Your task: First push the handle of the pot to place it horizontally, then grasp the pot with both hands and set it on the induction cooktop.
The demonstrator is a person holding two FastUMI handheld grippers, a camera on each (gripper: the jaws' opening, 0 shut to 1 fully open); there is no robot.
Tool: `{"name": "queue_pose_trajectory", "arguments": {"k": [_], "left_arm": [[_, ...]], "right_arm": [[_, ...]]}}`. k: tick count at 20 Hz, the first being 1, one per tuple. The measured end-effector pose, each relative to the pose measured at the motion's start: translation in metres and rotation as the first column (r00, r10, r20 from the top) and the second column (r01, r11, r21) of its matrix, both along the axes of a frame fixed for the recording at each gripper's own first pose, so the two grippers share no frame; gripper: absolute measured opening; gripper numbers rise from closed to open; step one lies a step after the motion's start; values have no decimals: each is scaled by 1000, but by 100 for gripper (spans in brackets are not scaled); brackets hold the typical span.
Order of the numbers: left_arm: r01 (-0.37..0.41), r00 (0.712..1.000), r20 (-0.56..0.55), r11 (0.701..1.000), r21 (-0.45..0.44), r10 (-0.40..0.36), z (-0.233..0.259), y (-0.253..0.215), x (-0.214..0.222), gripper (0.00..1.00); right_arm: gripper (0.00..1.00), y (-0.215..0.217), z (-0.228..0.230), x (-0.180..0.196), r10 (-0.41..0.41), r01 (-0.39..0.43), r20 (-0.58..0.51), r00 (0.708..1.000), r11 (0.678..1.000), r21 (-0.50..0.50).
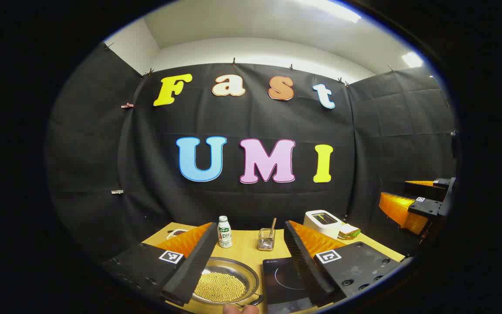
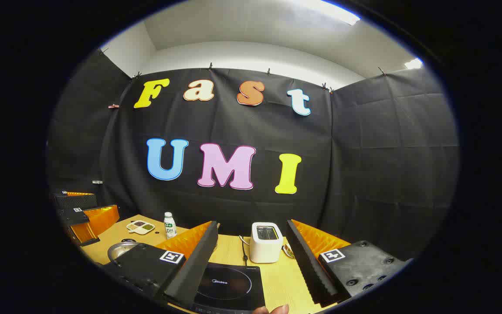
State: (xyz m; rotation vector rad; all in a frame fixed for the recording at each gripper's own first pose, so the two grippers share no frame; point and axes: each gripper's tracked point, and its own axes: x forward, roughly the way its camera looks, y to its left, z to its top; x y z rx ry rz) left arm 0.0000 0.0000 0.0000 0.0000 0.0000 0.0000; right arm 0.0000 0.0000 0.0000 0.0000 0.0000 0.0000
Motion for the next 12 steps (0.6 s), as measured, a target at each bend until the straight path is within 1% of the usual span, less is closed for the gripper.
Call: {"name": "queue_pose_trajectory", "arguments": {"k": [2, 3, 12], "left_arm": [[2, 1000, 1, 1000, 2, -2, 1, 0, -1, 95], [3, 1000, 2, 1000, 3, -3, 2, 0, 0, 95], [-3, 1000, 2, 1000, 1, 3, 2, 4, -2, 95]], "right_arm": [[96, -1, 0, 0, -3, 3, 1, 1000, 1000, -2], [97, 0, 1, 0, -3, 3, 2, 1000, 1000, -1], [97, 2, 1, -1, -4, 4, 4, 1000, 1000, 5]]}}
